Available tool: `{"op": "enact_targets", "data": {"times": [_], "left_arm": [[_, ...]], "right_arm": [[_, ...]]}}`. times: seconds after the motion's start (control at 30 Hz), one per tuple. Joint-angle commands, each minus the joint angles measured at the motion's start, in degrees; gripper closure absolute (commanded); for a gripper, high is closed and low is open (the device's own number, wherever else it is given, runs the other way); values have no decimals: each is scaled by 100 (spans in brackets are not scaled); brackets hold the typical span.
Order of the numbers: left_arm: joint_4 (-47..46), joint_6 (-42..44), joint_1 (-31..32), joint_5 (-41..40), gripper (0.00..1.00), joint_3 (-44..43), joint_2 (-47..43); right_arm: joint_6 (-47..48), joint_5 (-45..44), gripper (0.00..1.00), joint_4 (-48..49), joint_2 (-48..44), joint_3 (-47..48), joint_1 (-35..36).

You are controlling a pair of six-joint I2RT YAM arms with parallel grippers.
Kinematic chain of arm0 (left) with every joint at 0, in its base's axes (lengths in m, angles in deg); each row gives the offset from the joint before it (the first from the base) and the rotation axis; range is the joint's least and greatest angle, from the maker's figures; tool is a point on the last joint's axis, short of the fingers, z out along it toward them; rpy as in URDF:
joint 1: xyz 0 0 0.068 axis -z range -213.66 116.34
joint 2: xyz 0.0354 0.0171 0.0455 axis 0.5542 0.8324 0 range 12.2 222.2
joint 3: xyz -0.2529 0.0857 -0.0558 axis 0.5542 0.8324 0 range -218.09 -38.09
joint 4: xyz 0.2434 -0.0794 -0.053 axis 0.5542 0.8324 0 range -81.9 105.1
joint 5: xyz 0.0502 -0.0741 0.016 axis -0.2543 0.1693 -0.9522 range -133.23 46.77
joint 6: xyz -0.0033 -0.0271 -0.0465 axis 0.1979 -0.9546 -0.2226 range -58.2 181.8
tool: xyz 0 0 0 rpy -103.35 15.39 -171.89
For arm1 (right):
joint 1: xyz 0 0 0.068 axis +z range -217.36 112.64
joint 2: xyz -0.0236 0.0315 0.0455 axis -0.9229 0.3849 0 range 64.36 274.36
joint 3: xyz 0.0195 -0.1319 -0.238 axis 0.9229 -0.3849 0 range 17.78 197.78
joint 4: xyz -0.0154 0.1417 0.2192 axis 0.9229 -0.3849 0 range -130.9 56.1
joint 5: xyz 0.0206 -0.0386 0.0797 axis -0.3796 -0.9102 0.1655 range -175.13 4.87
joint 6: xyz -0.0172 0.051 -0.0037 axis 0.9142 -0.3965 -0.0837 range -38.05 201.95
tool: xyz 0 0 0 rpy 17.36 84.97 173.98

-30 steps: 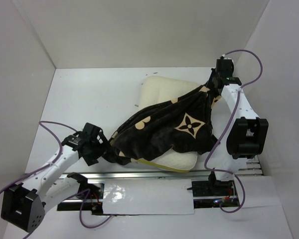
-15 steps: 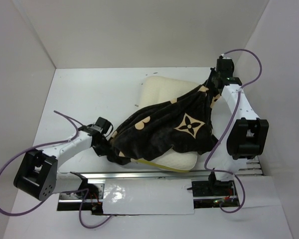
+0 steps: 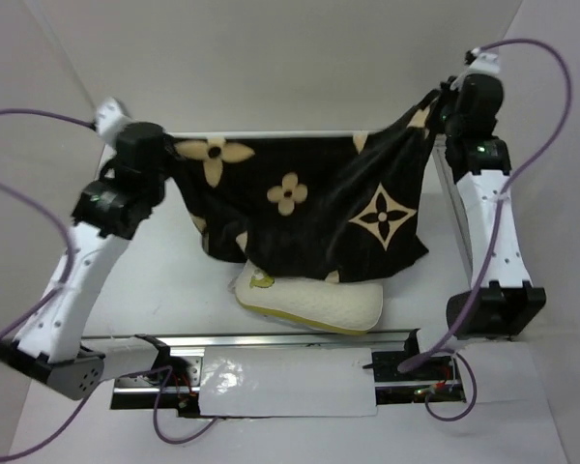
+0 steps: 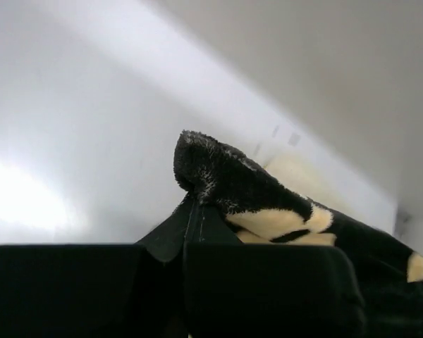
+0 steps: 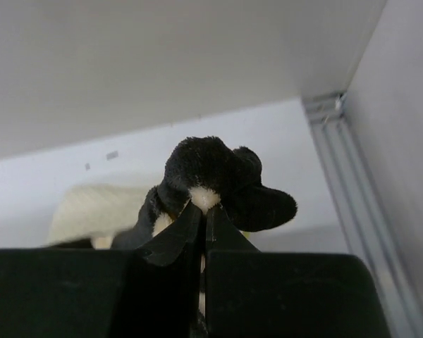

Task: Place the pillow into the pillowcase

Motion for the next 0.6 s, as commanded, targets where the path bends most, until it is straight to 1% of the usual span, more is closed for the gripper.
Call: {"op": "enact_targets", "data": {"times": [0.0,0.07,0.1,0.13,0.17,0.2,0.23,0.3,0.33,0.37,0.47,0.57], "left_arm": [[-342,1264,-214,-1696,100,-1286,-610],[-807,1777,-284,-1908,100,-1577,-1005],[-1375,2284,-284,-1909,100,-1709,-1164],[-1816,2654,-284,-1796,100,-1710,-1504],[-2290,3093,-284,-1716,100,-1641,-1656],[-2652,3715,-284,-1716,100,-1640,-1744],[-3099,4009,-284,-1994,100,-1779,-1797],[-3558,4598,-214,-2286,100,-2069,-1850],[-3900,5271,-214,-2374,100,-2070,-1955],[-4399,5530,-135,-2375,100,-2149,-2008],[-4404,5901,-73,-2085,100,-2684,-2123],[-4729,6287,-20,-2032,100,-2932,-2176]], "right_arm": [[232,-703,100,747,-954,894,-31],[232,-879,100,817,-1182,1159,-31],[319,-880,100,888,-1383,1395,-31],[416,-880,100,888,-1446,1528,-31],[477,-715,100,941,-1499,1694,-31],[539,-643,100,837,-1500,1896,-31],[540,-590,100,775,-1500,2359,-31],[540,-318,100,870,-1500,2670,-31],[540,-230,100,967,-1578,2837,-31],[540,-56,100,1072,-1631,2900,-31],[382,261,100,1485,-1763,2953,-31],[22,1111,100,1679,-1763,3032,-153]]}}
